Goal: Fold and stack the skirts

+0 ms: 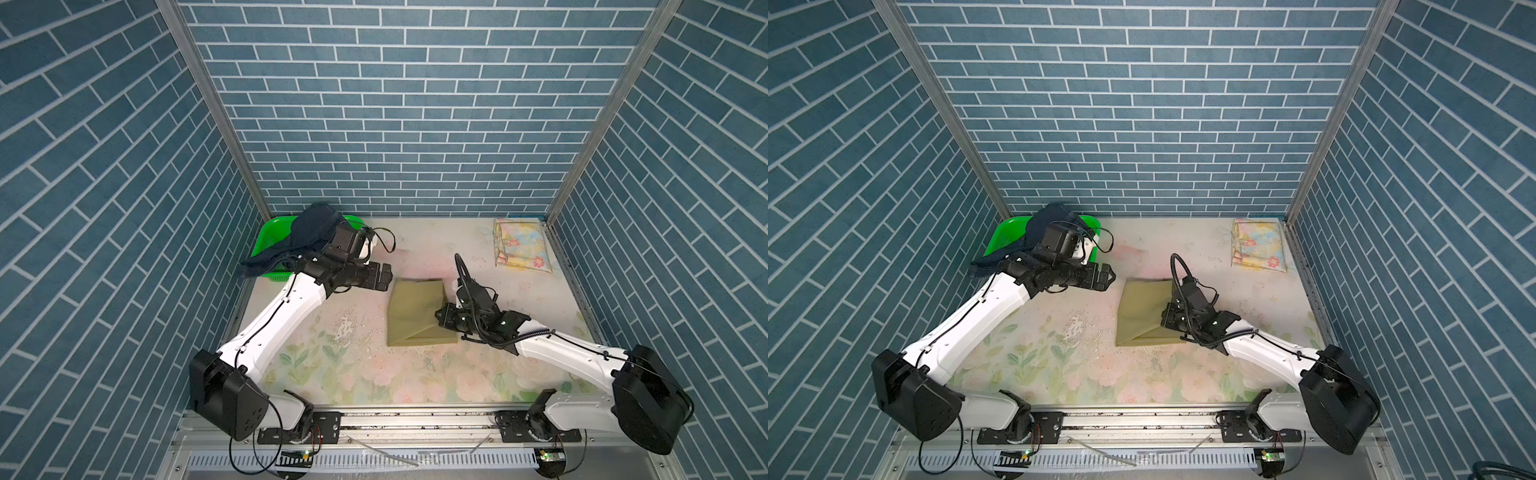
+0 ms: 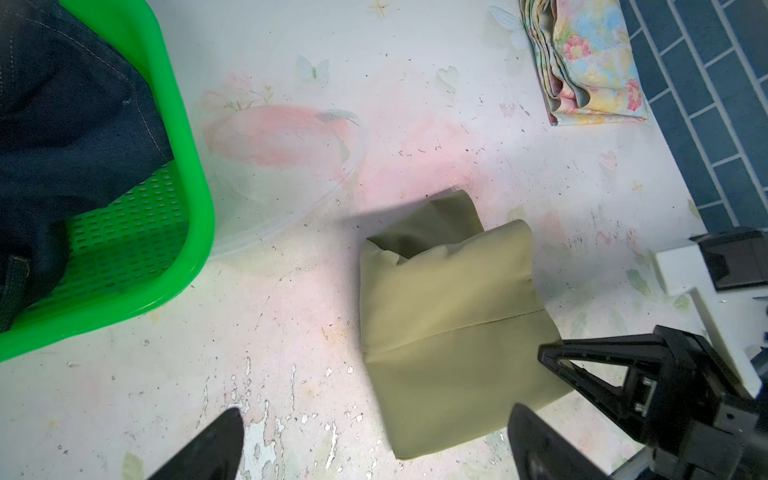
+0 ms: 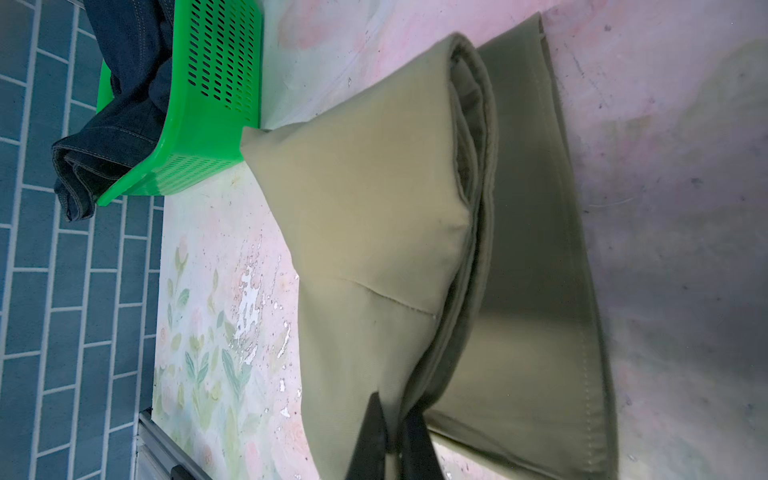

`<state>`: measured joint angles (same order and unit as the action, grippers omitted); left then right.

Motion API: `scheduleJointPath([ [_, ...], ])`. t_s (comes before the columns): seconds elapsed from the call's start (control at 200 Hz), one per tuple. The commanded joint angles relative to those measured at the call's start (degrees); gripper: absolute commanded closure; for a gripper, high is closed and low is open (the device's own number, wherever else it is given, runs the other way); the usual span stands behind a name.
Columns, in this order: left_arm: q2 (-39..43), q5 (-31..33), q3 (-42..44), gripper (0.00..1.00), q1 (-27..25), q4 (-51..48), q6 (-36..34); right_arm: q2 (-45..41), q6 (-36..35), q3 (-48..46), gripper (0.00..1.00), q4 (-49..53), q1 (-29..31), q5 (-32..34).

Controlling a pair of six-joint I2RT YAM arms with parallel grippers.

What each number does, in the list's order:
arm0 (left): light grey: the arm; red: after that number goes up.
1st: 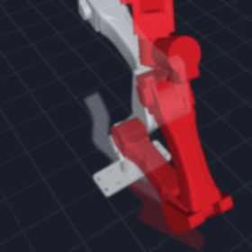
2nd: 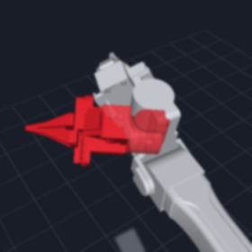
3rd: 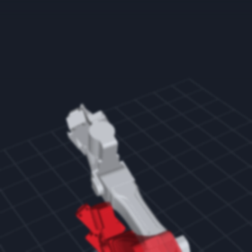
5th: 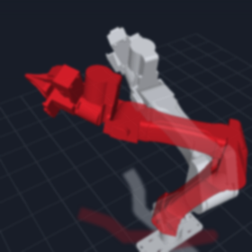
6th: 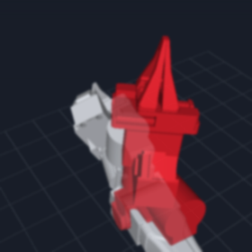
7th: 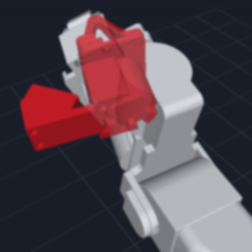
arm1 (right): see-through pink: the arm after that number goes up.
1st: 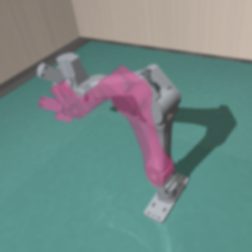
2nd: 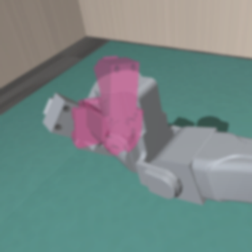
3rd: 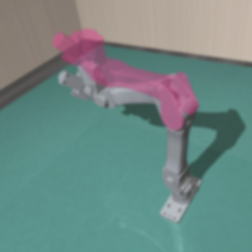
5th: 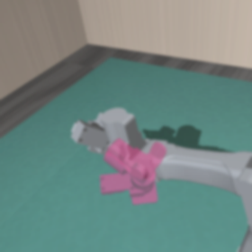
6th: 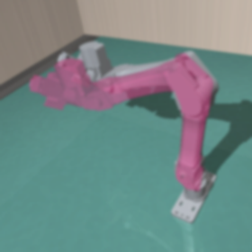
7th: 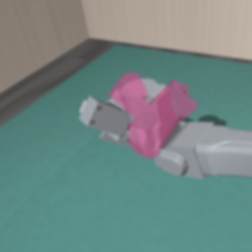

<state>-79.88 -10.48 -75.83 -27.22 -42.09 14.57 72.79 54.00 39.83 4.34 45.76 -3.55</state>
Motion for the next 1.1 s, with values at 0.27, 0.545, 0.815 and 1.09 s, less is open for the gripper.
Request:
scheduleJointPath([
  [0.27, -1.0, -0.9, 0.9, 0.00, 0.5, 0.3, 0.3, -3.7, -2.6, -1.0, 1.00, 6.4, 0.1, 2.5],
  [0.545, -1.7, -1.3, 1.0, 0.00, 0.5, 0.4, 0.5, -0.2, -6.1, -3.2, 1.00, 5.2, -1.4, 0.8],
  [0.815, -2.4, -1.0, 1.5, 0.00, 0.5, 0.9, 1.1, 9.8, -10.4, -4.8, 1.00, -1.5, -2.6, -1.1],
  [1.09, -3.8, -0.1, 2.0, 0.00, -0.4, 1.9, 2.4, 7.1, -12.5, -6.1, 0.58, -0.8, -2.7, 0.3],
])
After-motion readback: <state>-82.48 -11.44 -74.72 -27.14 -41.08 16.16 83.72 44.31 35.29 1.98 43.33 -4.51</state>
